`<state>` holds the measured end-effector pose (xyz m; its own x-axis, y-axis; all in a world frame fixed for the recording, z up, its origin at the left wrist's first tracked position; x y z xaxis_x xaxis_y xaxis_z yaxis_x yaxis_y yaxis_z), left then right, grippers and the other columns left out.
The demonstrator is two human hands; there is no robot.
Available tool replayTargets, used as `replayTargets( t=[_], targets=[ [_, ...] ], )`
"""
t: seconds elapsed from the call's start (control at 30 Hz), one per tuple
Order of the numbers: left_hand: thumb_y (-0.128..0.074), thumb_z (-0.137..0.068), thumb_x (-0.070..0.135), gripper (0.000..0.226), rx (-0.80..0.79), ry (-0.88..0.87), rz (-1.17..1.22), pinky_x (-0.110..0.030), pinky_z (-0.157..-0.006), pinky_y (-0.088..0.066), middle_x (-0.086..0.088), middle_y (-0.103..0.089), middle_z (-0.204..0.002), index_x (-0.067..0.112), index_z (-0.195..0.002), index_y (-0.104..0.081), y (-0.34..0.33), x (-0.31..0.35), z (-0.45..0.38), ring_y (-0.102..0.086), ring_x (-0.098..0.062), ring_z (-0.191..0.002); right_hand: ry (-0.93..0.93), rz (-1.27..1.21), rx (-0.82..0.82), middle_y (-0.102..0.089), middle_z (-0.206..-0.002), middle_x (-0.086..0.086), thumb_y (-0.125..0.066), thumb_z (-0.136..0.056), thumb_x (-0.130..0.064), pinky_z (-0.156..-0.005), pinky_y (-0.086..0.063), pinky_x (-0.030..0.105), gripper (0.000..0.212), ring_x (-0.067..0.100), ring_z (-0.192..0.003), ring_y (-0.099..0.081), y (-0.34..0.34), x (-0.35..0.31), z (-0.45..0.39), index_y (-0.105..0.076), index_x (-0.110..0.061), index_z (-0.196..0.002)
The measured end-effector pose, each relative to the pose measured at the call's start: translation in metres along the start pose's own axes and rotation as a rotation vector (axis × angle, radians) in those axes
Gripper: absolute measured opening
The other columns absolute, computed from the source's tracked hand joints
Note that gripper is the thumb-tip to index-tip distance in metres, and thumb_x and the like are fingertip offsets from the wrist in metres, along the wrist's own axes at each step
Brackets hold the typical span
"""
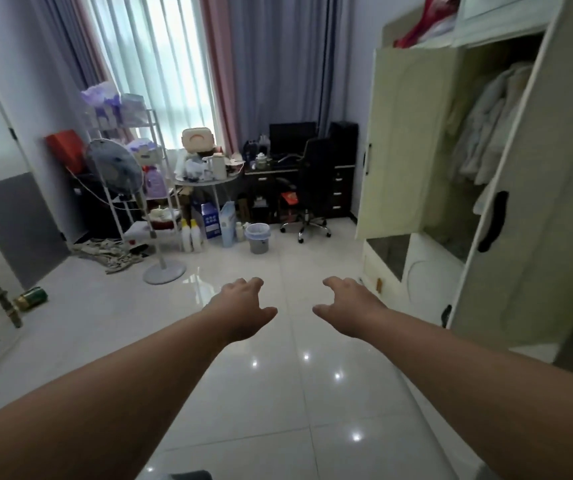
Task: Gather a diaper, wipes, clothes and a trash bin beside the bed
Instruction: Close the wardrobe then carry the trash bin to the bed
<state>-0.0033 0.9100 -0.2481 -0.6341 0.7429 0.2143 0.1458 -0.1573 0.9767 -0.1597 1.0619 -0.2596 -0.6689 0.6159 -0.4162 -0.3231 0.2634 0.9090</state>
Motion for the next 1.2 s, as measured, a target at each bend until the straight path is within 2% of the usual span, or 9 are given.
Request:
replayTargets(
  t=[0.17,0.33,0.53,0.7,0.83,0.93,1.03,1.13,1.2],
  targets=[
    [-0.055,-0.086,0.063,0.076,0.049,-0.161,-0.029,-0.045,-0.104,-0.042,-0.006,-0.047,-0.146,0.026,-0.149,-0.033,0.029,0.031,-0.027,-0.044,-0.028,-0.132,-0.095,-0.037,0.111,-0.038,-0.154,0.007,-0.056,-0.089,-0.055,-0.103,-0.045,0.044,0.074,0.030,-0.135,-0.044,0.043,0.010,0.006,-0.032,-0.028,-0.153],
    [-0.056,-0.086,0.062,0.076,0.085,-0.290,-0.007,-0.046,-0.106,-0.038,-0.008,-0.042,-0.151,0.027,-0.149,-0.033,0.054,0.067,-0.043,-0.037,-0.032,-0.138,-0.159,-0.043,0.223,-0.038,-0.154,0.009,-0.056,-0.088,-0.054,-0.103,-0.043,0.042,0.074,0.032,-0.136,-0.043,0.076,0.017,0.021,-0.033,-0.026,-0.153],
    [-0.057,-0.086,0.060,0.079,0.111,-0.438,0.009,-0.048,-0.108,-0.038,-0.007,-0.040,-0.152,0.028,-0.152,-0.029,0.070,0.136,-0.055,-0.036,-0.031,-0.139,-0.240,-0.006,0.382,-0.048,-0.144,0.010,-0.054,-0.086,-0.051,-0.098,-0.046,0.043,0.064,0.032,-0.128,-0.048,0.127,0.047,0.042,-0.044,-0.022,-0.143],
    [-0.058,-0.088,0.056,0.081,0.132,-0.622,-0.002,-0.049,-0.110,-0.038,-0.008,-0.038,-0.152,0.030,-0.154,-0.020,0.081,0.220,-0.064,-0.035,-0.031,-0.139,-0.389,-0.041,0.467,-0.052,-0.136,0.010,-0.053,-0.085,-0.047,-0.086,-0.052,0.040,0.062,0.031,-0.115,-0.057,0.175,0.110,0.051,-0.044,-0.021,-0.141],
    [-0.060,-0.089,0.052,0.086,0.221,-0.748,-0.040,-0.050,-0.110,-0.038,-0.011,-0.032,-0.155,0.031,-0.156,-0.010,0.098,0.289,-0.075,-0.034,-0.033,-0.140,-0.470,-0.169,0.532,-0.060,-0.121,0.007,-0.058,-0.082,-0.045,-0.074,-0.053,0.036,0.050,0.025,-0.092,-0.060,0.200,0.163,0.049,-0.045,-0.026,-0.127],
    [-0.062,-0.088,0.050,0.094,0.333,-0.867,-0.140,-0.052,-0.115,-0.026,-0.014,-0.017,-0.163,0.033,-0.156,0.002,0.104,0.342,-0.080,-0.022,-0.037,-0.147,-0.506,-0.217,0.576,-0.057,-0.102,0.000,-0.060,-0.079,-0.043,-0.058,-0.045,0.032,0.053,0.017,-0.077,-0.056,0.213,0.196,0.037,-0.046,-0.020,-0.124],
    [-0.060,-0.088,0.047,0.096,0.423,-0.987,-0.222,-0.051,-0.117,-0.019,-0.014,-0.001,-0.166,0.033,-0.157,0.006,0.102,0.392,-0.087,-0.009,-0.037,-0.151,-0.483,-0.299,0.581,-0.050,-0.090,-0.004,-0.060,-0.080,-0.035,-0.062,-0.047,0.032,0.052,0.015,-0.075,-0.056,0.220,0.220,0.015,-0.044,-0.020,-0.127],
    [-0.057,-0.089,0.046,0.092,0.484,-1.081,-0.284,-0.049,-0.119,-0.014,-0.013,0.013,-0.166,0.032,-0.158,0.003,0.094,0.423,-0.093,0.000,-0.035,-0.152,-0.411,-0.389,0.562,-0.065,-0.090,0.000,-0.056,-0.083,-0.035,-0.066,-0.054,0.035,0.032,0.018,-0.076,-0.065,0.219,0.226,-0.007,-0.045,-0.018,-0.107],
    [-0.055,-0.090,0.046,0.091,0.511,-1.111,-0.324,-0.049,-0.120,-0.008,-0.011,0.022,-0.164,0.031,-0.158,0.002,0.087,0.439,-0.104,0.008,-0.034,-0.152,-0.341,-0.436,0.551,-0.069,-0.086,0.005,-0.054,-0.083,-0.035,-0.066,-0.055,0.039,0.028,0.022,-0.073,-0.068,0.219,0.227,-0.024,-0.053,-0.013,-0.101]
  ],
)
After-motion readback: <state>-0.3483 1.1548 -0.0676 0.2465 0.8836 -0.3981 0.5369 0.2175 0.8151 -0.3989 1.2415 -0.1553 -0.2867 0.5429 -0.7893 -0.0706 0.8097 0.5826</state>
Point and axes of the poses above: each hand's wrist, its own z-axis away from the middle knuckle, its own y-axis out of the back of the hand, x = y × z, the point moved 8 cm from there along -z, towards the middle knuckle
